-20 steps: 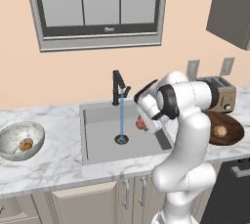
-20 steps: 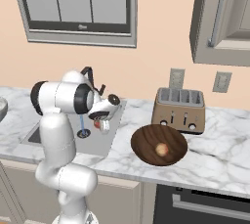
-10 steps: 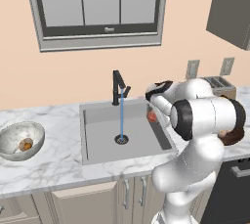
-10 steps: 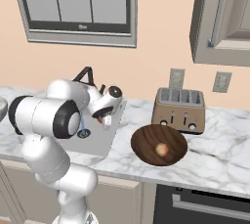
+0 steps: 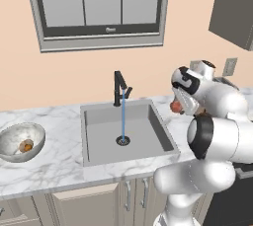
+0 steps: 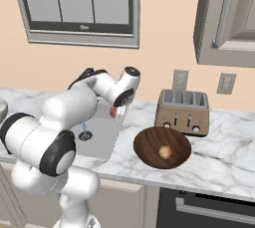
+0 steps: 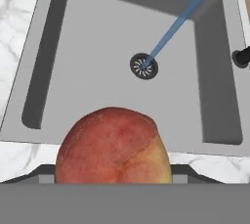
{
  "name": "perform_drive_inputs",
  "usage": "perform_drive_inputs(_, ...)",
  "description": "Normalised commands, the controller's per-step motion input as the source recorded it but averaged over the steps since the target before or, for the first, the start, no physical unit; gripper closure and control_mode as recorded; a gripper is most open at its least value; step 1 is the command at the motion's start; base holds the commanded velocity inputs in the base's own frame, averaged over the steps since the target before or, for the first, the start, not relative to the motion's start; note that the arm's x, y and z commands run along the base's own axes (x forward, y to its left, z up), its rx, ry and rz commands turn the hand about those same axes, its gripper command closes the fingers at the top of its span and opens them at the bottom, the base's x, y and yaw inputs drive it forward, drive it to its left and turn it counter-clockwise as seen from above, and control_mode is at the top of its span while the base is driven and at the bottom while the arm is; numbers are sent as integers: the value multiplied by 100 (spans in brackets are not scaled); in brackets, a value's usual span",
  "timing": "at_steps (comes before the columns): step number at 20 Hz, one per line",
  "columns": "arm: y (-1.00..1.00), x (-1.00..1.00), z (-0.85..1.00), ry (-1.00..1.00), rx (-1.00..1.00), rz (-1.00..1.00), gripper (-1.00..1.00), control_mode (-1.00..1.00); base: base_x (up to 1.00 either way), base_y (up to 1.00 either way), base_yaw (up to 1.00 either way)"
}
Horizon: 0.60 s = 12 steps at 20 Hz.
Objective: Pick the peachs from the sink and place them in one bowl. Place the mushroom in the other bowl. Then turn off the sink faucet.
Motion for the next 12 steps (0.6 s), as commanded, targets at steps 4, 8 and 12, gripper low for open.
perform_drive_inputs(4, -95, -70, 23, 0, 4, -2, 100, -100, 0, 0, 0)
perform_drive_inputs(8, -99, -80, -11, 0, 5, -1, 100, -100, 0, 0, 0)
perform_drive_inputs(12, -85, -56, -31, 0, 3, 0, 100, -100, 0, 0, 0)
